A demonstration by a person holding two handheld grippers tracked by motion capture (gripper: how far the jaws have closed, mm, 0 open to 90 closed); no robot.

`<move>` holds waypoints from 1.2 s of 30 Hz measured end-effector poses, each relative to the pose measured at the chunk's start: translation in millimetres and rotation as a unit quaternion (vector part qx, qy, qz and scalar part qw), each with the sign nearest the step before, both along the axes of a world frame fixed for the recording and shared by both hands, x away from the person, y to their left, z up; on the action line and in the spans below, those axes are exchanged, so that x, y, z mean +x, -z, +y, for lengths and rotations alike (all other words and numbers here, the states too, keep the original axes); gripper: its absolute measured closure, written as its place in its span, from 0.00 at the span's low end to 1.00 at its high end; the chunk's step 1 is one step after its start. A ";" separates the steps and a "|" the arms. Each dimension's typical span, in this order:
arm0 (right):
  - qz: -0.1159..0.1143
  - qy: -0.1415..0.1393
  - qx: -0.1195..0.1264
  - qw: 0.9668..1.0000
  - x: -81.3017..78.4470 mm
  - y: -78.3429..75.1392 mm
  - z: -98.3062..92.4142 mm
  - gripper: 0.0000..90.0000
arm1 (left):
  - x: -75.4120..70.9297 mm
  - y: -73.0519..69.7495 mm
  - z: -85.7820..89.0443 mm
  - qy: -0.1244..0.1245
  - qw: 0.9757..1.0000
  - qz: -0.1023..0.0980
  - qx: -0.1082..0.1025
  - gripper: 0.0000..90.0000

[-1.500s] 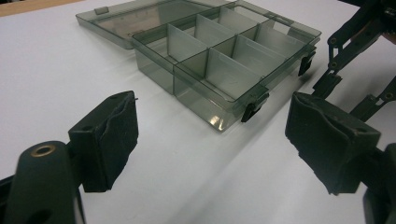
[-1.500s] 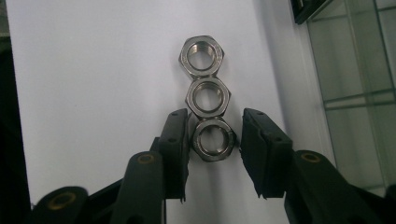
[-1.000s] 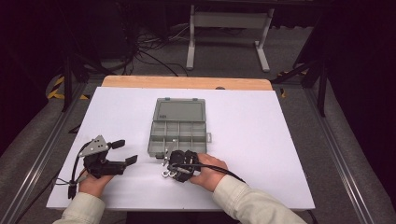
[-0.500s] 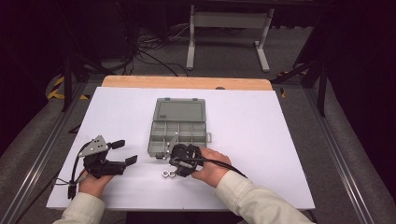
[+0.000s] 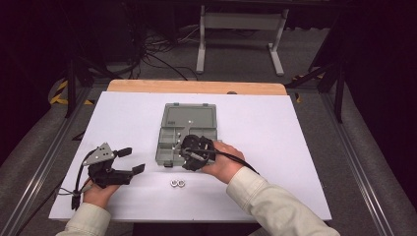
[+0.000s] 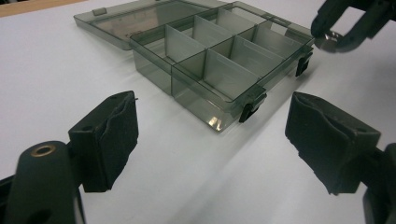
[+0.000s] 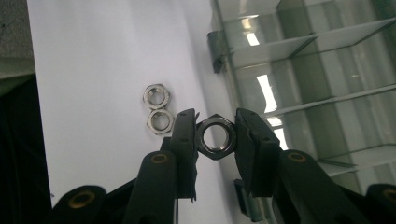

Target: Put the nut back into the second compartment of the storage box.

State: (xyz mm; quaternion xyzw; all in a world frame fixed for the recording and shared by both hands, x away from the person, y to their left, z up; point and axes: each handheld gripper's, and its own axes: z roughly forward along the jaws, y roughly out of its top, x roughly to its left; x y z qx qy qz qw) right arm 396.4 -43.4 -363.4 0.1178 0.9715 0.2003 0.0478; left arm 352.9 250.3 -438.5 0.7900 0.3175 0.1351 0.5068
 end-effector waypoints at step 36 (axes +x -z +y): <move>-0.015 0.070 0.037 0.997 67.0 -20.0 -1.2 0.78 | 0.5 0.6 -1.5 0.005 1.000 0.000 0.001 0.20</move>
